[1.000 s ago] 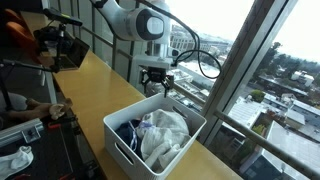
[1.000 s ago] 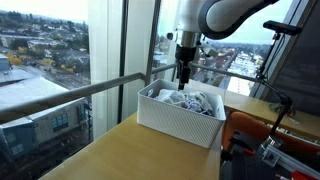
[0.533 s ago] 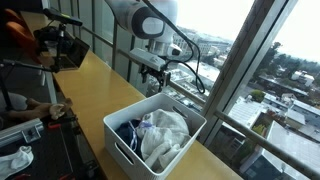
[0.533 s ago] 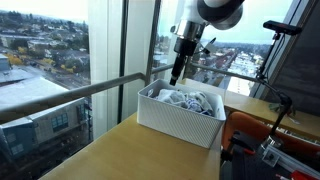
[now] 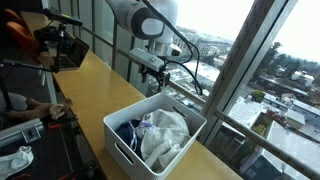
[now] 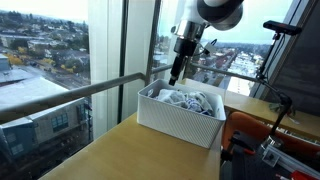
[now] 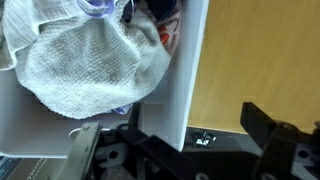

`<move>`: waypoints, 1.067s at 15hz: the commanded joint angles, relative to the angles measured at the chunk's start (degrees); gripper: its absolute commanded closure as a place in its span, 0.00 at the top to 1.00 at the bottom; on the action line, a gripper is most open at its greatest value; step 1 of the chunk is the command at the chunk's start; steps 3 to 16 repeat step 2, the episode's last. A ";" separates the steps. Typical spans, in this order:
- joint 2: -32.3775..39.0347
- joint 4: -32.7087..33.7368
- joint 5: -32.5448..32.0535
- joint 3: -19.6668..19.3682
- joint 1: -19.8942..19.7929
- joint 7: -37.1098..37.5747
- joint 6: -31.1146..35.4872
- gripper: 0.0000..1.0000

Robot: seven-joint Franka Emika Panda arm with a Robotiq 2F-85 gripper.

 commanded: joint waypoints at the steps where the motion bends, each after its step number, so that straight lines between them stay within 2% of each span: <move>1: 0.00 0.09 -0.13 0.26 -0.23 0.13 -0.13 1.00; 16: 0.00 0.09 -0.13 0.26 -0.23 0.14 -0.13 1.00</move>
